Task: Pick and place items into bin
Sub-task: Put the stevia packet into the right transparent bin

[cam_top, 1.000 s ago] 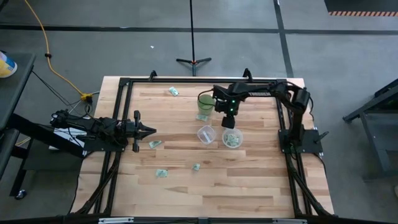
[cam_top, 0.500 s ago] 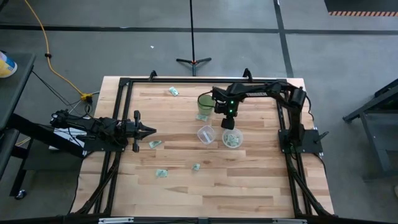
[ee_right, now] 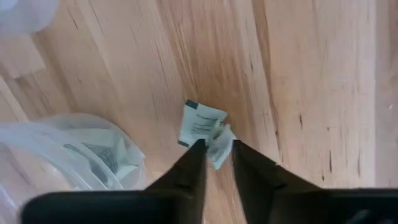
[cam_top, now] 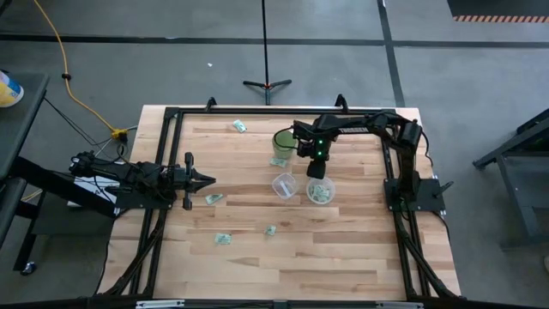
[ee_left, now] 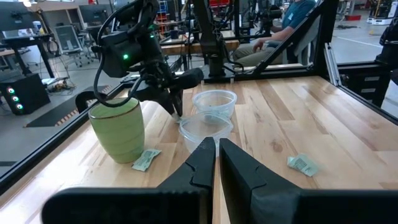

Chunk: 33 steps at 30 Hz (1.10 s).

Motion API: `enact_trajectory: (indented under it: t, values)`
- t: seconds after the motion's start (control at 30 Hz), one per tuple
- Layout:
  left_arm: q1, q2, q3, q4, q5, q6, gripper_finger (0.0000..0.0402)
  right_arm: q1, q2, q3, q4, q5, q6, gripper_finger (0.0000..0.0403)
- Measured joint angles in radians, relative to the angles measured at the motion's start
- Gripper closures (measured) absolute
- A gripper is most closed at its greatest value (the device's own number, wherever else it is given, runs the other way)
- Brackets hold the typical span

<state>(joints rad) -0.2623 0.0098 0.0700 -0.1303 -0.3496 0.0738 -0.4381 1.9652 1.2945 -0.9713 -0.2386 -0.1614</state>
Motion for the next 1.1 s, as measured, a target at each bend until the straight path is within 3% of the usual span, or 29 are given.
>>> enact_trajectory:
  t: [0.13,0.23,0.57,0.83,1.0,1.1]
  values:
    - [0.0,0.0,0.0,0.0,0.0,0.0,0.0341,0.0,0.0,0.001,-0.027,-0.015,-0.026,0.0393]
    - [0.0,0.0,0.0,0.0,0.0,0.0,0.0341,0.0,0.0,0.022,-0.119,-0.016,-0.065,0.0391]
    - [0.0,0.0,0.0,0.0,-0.001,0.0,0.0341,-0.004,0.0,0.23,-0.353,0.141,-0.075,0.04]
    - [0.0,0.0,0.0,0.0,-0.002,0.0,0.0341,0.063,-0.001,0.429,-0.467,0.054,-0.059,0.0401]
    - [0.0,0.0,0.0,0.0,-0.002,0.0,0.0341,0.152,-0.002,0.457,-0.502,-0.053,-0.059,0.0402]
    - [0.0,0.0,0.0,0.0,-0.002,0.0,0.0341,0.212,-0.002,0.457,-0.526,-0.025,-0.057,0.0402]
